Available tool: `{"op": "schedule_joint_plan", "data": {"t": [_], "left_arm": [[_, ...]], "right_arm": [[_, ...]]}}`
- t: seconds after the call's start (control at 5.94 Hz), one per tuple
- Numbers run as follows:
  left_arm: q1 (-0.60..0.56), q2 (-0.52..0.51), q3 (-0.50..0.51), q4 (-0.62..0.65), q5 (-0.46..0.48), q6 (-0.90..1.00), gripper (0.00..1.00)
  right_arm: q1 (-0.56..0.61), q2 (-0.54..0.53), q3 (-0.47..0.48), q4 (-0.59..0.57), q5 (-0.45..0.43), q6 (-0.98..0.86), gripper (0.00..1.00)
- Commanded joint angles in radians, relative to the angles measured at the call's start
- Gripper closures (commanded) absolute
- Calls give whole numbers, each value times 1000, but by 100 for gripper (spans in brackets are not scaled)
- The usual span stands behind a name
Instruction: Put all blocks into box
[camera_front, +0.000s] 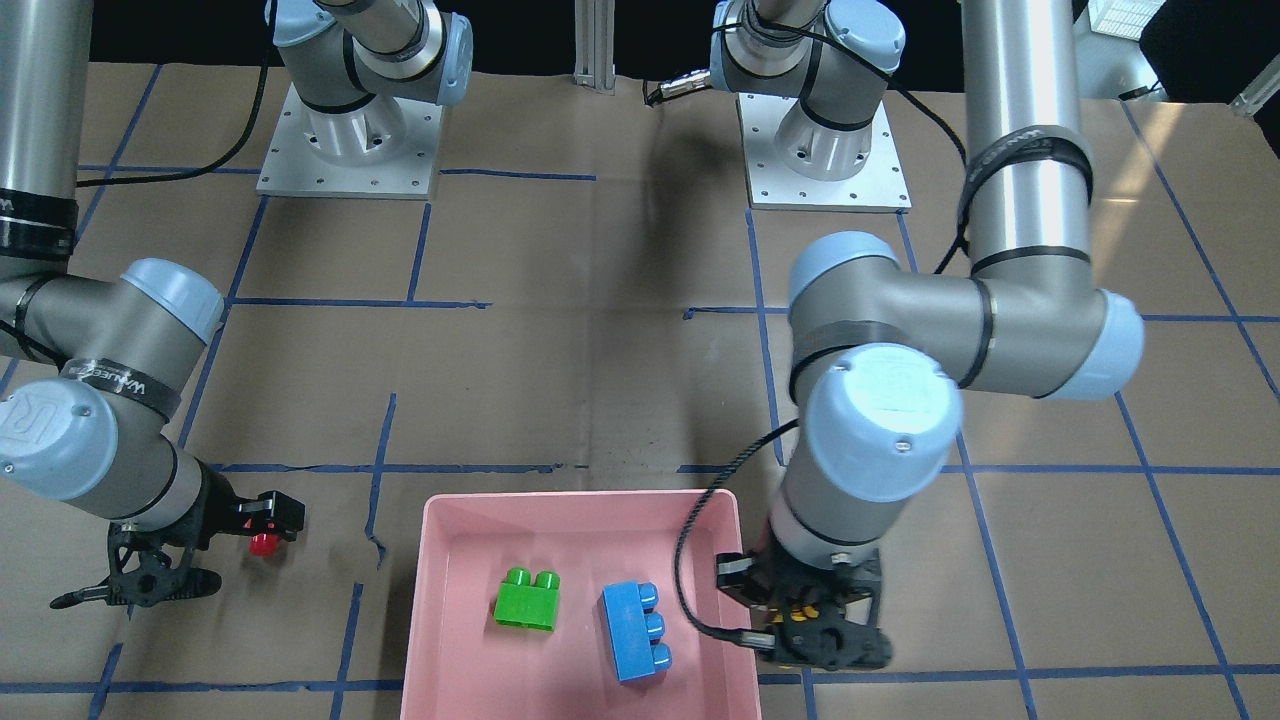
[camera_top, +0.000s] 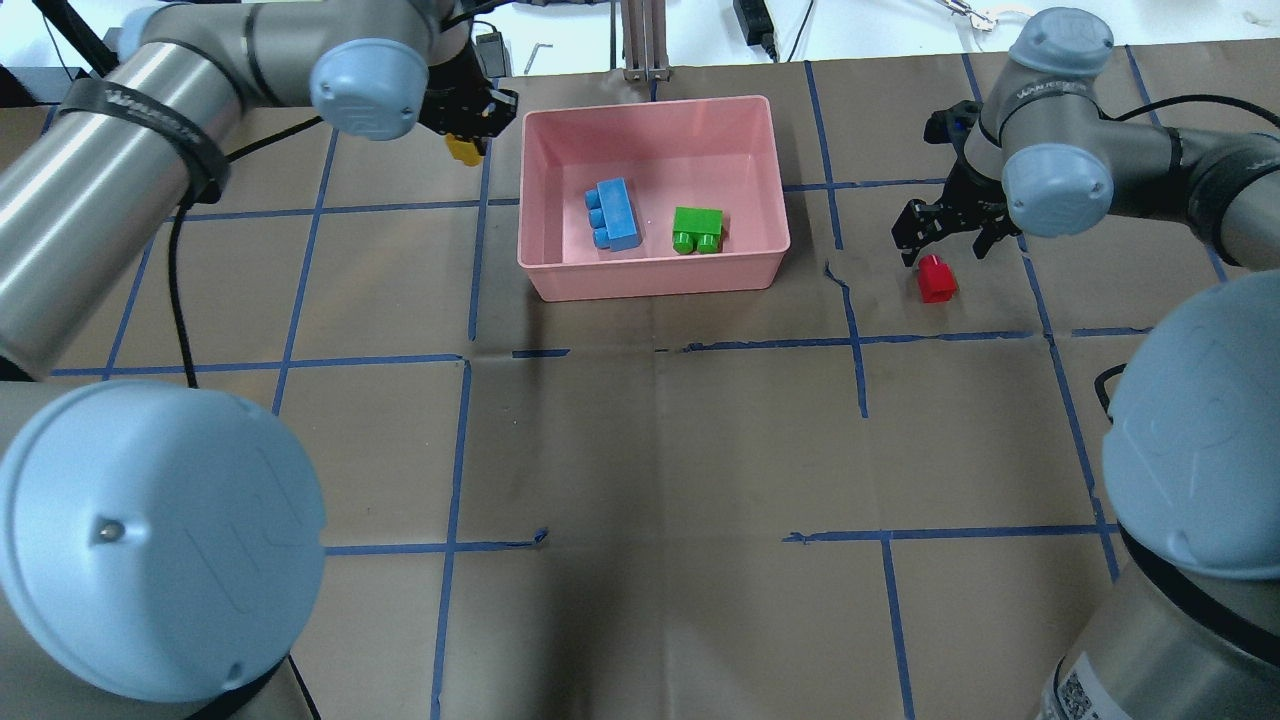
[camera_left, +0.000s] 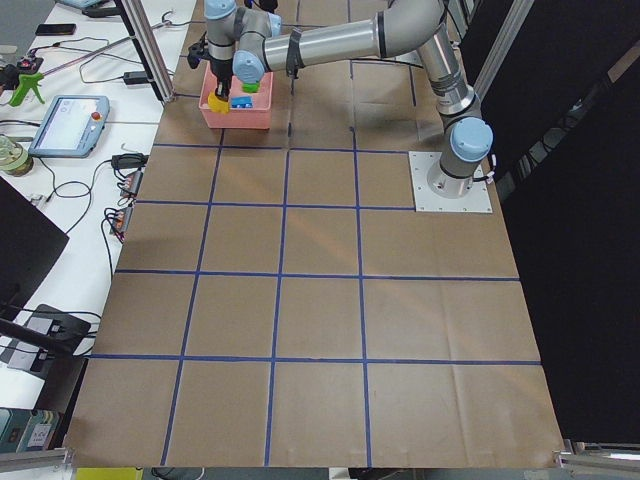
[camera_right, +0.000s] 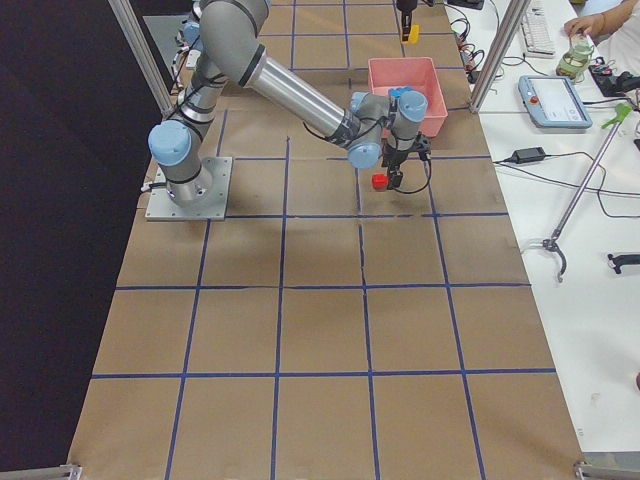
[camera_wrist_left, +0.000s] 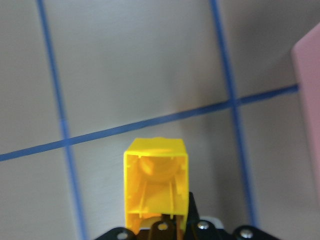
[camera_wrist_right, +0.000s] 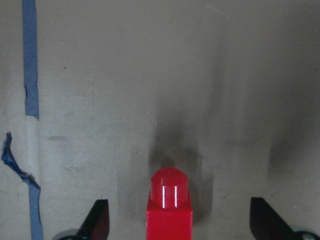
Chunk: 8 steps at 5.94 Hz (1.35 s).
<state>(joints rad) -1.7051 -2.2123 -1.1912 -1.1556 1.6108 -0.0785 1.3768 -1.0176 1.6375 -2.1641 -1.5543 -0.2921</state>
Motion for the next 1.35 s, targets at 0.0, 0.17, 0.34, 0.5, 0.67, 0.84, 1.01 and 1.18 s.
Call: {"op": "schedule_joint_plan", "data": {"t": [0.0, 0.17, 0.34, 0.5, 0.67, 0.84, 1.01, 1.18], "left_arm": [[-129, -73, 36, 23, -9, -160, 100], [-146, -92, 27, 24, -12, -159, 100], [-149, -107, 27, 36, -11, -136, 74], [-149, -99, 25, 39, -8, -77, 2], [-143, -67, 25, 28, 1, -64, 1], [-130, -16, 16, 2, 11, -63, 1], [-90, 55, 12, -115, 12, -63, 1], [-50, 141, -7, -216, 12, -64, 1]], "right_arm": [[-1, 8, 31, -49, 5, -4, 7], [-1, 7, 33, -48, 5, -1, 31], [1, 4, 27, -48, 2, 1, 53], [-1, -1, 25, -46, 2, 1, 64], [-1, -4, 19, -45, 0, 2, 66], [-1, -15, -7, -36, -3, 4, 65], [-1, -56, -63, 51, -1, 8, 65], [2, -90, -152, 176, 0, 13, 65]]}}
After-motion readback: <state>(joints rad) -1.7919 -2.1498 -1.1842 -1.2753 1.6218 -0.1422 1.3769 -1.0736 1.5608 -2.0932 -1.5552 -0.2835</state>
